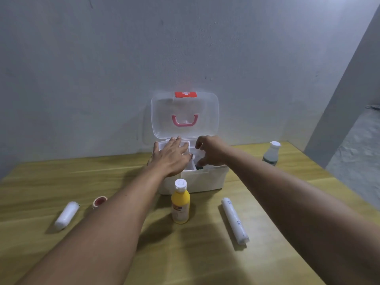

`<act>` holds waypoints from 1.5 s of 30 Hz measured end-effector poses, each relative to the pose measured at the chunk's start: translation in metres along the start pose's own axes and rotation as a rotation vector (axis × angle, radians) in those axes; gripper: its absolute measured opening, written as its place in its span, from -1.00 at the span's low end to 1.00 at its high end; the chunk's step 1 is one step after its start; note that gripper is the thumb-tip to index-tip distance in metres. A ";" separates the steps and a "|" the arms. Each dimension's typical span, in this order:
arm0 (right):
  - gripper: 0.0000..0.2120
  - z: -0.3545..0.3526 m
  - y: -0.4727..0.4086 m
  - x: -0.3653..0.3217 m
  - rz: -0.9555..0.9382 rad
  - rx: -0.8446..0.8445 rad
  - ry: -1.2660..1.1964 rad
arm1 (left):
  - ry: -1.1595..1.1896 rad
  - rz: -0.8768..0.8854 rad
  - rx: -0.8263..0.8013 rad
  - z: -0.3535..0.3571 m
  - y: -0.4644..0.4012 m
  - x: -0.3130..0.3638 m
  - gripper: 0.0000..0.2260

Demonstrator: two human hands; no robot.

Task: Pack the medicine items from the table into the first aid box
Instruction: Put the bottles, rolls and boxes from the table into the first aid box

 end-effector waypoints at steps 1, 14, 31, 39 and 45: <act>-0.40 0.000 0.000 0.001 0.025 0.032 -0.051 | 0.007 -0.001 -0.001 0.001 0.000 0.000 -0.50; -0.48 0.003 -0.002 0.007 0.067 0.046 -0.280 | -0.027 -0.003 -0.004 0.002 -0.001 0.000 -0.50; -0.90 -0.063 0.087 0.103 0.347 0.253 0.152 | -0.099 -0.015 -0.048 -0.005 0.003 0.012 -0.48; -0.54 -0.082 0.090 0.119 0.405 0.450 0.184 | -0.035 -0.014 -0.070 0.001 -0.001 0.008 -0.49; -0.70 -0.087 0.086 0.117 0.326 0.487 0.070 | -0.008 -0.014 -0.077 0.001 0.000 0.008 -0.49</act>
Point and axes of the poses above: each hand's wrist, its own y-axis away from the middle knuckle, its own z-axis out of the palm, x = y × z, the point moved 4 cm from there along -y, towards the middle knuckle, and after that the axes turned 11 degrees about -y, right-handed, at the moved point
